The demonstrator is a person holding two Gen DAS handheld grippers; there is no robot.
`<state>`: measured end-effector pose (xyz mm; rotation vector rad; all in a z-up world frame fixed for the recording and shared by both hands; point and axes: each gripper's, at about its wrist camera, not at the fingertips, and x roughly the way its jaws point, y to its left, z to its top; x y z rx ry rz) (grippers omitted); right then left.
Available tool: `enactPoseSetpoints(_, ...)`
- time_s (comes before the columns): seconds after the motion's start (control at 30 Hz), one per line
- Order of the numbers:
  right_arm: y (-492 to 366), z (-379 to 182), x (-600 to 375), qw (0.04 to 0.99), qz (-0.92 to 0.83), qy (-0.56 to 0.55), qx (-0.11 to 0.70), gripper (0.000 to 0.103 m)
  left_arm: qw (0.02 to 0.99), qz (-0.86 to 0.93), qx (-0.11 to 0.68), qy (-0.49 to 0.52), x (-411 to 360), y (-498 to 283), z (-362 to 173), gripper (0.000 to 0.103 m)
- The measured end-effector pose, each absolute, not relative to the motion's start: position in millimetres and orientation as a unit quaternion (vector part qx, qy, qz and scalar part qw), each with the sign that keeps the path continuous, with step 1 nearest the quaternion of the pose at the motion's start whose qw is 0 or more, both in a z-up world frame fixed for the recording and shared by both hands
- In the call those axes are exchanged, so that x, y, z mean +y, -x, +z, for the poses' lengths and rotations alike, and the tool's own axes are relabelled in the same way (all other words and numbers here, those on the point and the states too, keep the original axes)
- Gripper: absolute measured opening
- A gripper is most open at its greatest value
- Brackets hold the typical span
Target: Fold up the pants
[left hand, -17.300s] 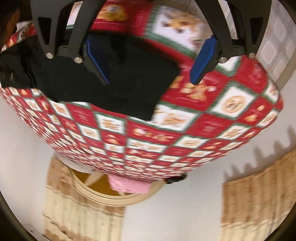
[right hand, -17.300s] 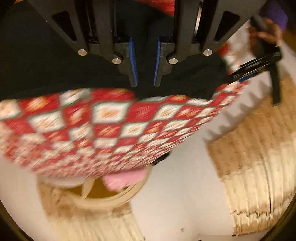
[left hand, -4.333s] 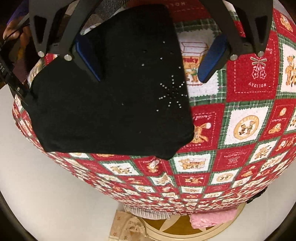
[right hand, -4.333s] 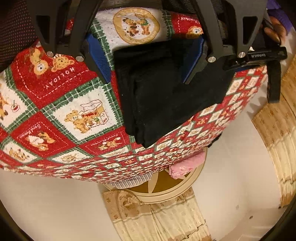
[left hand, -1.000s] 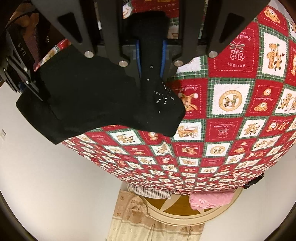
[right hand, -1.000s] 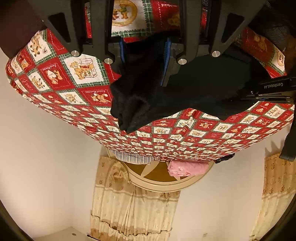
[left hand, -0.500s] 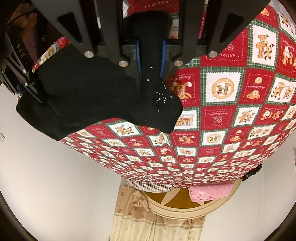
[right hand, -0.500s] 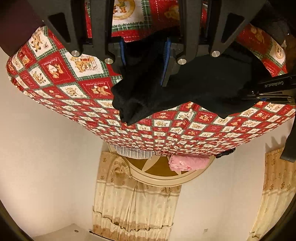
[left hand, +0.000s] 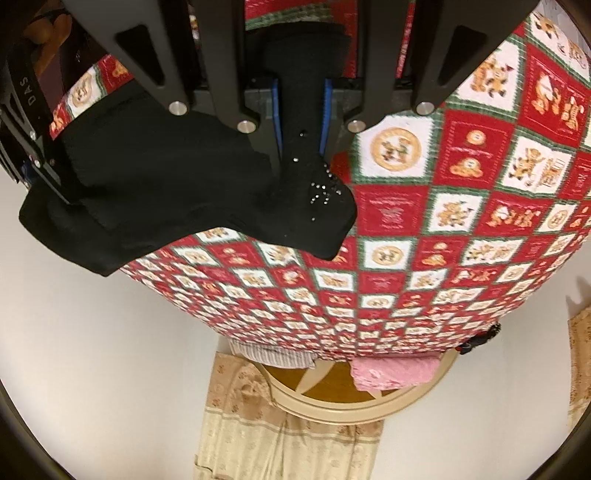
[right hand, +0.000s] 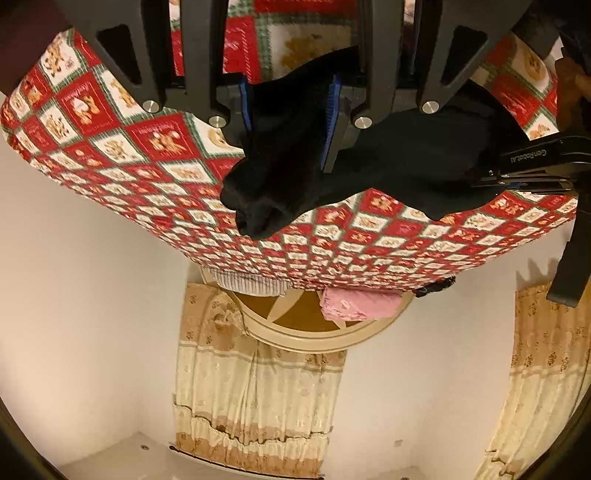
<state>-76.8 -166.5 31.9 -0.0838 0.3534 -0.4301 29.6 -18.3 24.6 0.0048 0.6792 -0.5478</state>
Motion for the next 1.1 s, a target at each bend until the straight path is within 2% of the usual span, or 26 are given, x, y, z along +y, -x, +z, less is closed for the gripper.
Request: enactPoseSetpoints(1.1, -61, 27, -52, 0.982, -0.046, 0.056, 0.176, 0.032, 0.944, -0.089, 0.315, 0.036, 141, -113, 25, 0.017)
